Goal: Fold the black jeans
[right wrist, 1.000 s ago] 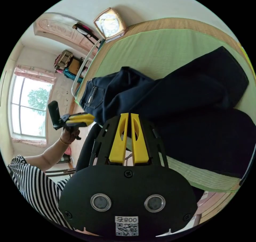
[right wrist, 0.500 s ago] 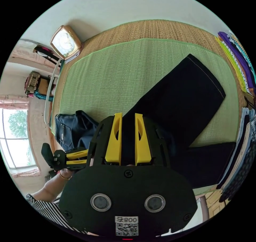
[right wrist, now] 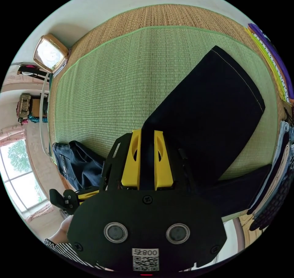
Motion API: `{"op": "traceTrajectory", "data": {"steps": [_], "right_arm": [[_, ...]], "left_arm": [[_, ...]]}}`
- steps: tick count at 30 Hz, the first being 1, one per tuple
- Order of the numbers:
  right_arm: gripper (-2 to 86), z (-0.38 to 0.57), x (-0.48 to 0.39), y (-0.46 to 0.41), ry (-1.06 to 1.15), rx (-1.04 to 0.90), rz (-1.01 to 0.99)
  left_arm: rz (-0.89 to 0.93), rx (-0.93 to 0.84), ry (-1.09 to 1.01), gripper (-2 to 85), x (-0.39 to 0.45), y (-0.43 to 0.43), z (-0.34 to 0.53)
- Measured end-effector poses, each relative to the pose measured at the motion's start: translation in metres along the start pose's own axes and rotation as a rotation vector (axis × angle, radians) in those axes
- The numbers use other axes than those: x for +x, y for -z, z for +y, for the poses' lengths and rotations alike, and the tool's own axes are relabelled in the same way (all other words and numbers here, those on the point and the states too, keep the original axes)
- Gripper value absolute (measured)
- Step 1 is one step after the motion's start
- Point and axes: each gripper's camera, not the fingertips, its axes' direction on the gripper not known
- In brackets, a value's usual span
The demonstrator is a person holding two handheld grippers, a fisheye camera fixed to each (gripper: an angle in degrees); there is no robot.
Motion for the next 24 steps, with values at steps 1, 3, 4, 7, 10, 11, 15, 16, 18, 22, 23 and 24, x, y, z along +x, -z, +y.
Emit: {"op": "traceTrajectory", "data": {"steps": [1,3,4,7,10,11,15,16,18,22,23,24], "right_arm": [[6.5,0.003,0.002,0.005,0.011,-0.006,0.014],[4.7,0.007,0.005,0.012,0.034,-0.009,0.012],[3.2,0.011,0.009,0.017,0.031,-0.006,-0.005],[1.3,0.023,0.02,0.033,0.035,0.008,-0.041],[0.6,0.038,0.036,0.057,0.054,0.043,-0.102],[0.4,0.045,0.044,0.069,0.057,0.068,-0.148],[0.2,0.076,0.072,0.109,0.08,0.154,-0.254],[0.2,0.091,0.082,0.124,0.086,0.19,-0.291],[0.1,0.116,0.101,0.145,0.091,0.242,-0.349],[0.1,0.188,0.151,0.179,0.066,0.348,-0.438],[0.1,0.211,0.165,0.183,0.051,0.365,-0.45],[0.1,0.222,0.172,0.185,0.041,0.372,-0.454]], "left_arm": [[0.004,0.001,-0.001,3.2,0.001,-0.005,-0.004],[-0.002,0.0,0.0,2.5,0.004,-0.013,-0.011],[-0.004,0.001,-0.001,2.1,0.006,-0.018,-0.015],[-0.011,0.01,-0.014,1.6,0.014,-0.026,-0.024],[-0.032,0.034,-0.04,1.4,0.024,-0.031,-0.033],[-0.039,0.047,-0.051,1.4,0.029,-0.032,-0.037],[-0.055,0.081,-0.103,1.2,0.046,-0.035,-0.049],[-0.07,0.085,-0.129,1.2,0.052,-0.037,-0.052],[-0.096,0.082,-0.167,1.2,0.062,-0.04,-0.058],[-0.155,0.039,-0.263,1.1,0.087,-0.057,-0.073],[-0.172,0.016,-0.287,1.1,0.093,-0.064,-0.076],[-0.18,0.002,-0.298,1.1,0.095,-0.068,-0.078]]}}
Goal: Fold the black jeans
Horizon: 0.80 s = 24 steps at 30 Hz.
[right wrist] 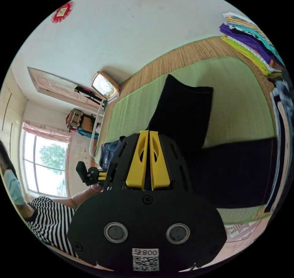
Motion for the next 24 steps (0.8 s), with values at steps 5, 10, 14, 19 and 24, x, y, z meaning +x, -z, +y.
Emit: {"op": "traceTrajectory", "data": {"steps": [5,10,14,19,24], "right_arm": [[0.1,0.084,0.043,0.046,-0.101,0.027,0.017],[0.1,0.137,0.086,0.056,-0.192,0.03,0.012],[0.1,0.157,0.111,0.064,-0.212,0.04,-0.003],[0.1,0.17,0.131,0.073,-0.213,0.044,0.003],[0.1,0.186,0.155,0.081,-0.228,0.05,-0.027]], "left_arm": [[-0.044,-0.148,-0.092,1.2,0.019,-0.041,-0.022],[-0.092,-0.248,-0.095,1.5,0.022,-0.07,-0.041],[-0.111,-0.277,-0.081,2.0,0.017,-0.078,-0.058],[-0.052,-0.269,-0.049,3.2,0.005,-0.063,-0.074],[0.116,-0.083,0.056,3.8,-0.026,-0.031,-0.101]]}}
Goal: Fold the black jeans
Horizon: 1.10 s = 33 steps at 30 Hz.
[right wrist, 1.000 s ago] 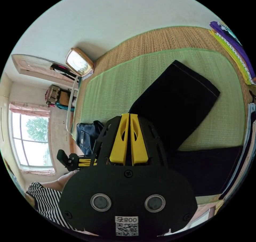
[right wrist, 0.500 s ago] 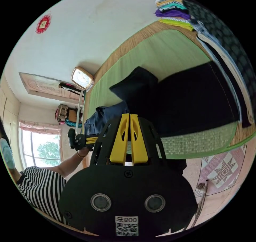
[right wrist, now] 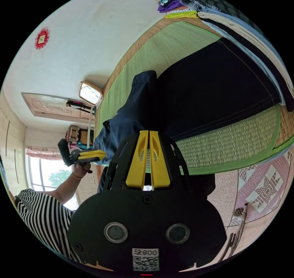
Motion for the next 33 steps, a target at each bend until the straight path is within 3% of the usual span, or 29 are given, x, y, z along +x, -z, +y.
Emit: {"op": "traceTrajectory", "data": {"steps": [5,11,21,26,29,33], "right_arm": [[0.1,0.006,0.02,0.011,0.007,0.01,-0.011],[0.2,0.009,0.04,0.025,0.02,0.015,-0.04],[0.1,0.011,0.074,0.044,0.007,0.019,-0.118],[0.1,0.011,0.089,0.055,0.005,0.023,-0.145],[0.1,0.01,0.097,0.059,-0.003,0.025,-0.163],[0.1,0.009,0.104,0.065,-0.004,0.024,-0.166]], "left_arm": [[0.334,0.144,0.3,6.4,-0.072,-0.01,-0.047],[0.499,0.189,0.495,5.6,-0.118,-0.039,-0.09],[0.384,0.164,0.488,1.3,-0.128,-0.037,-0.127],[0.087,0.214,0.56,5.2,-0.14,-0.015,-0.125],[0.045,0.182,0.626,7.6,-0.156,-0.019,-0.128],[0.119,0.107,0.65,7.3,-0.171,-0.039,-0.138]]}}
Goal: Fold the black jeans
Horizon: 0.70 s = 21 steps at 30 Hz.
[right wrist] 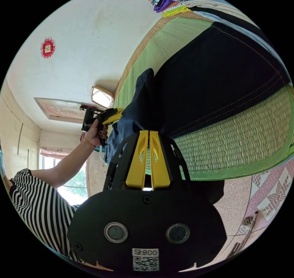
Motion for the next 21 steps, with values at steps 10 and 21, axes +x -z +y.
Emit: {"op": "traceTrajectory", "data": {"steps": [10,21], "right_arm": [[0.2,-0.003,0.017,0.017,-0.015,-0.003,-0.017],[0.1,-0.002,0.03,0.036,-0.029,0.005,-0.029]], "left_arm": [[0.304,0.05,-0.2,1.2,0.053,0.001,-0.023],[0.447,-0.103,-0.685,3.3,0.223,-0.056,-0.063]]}}
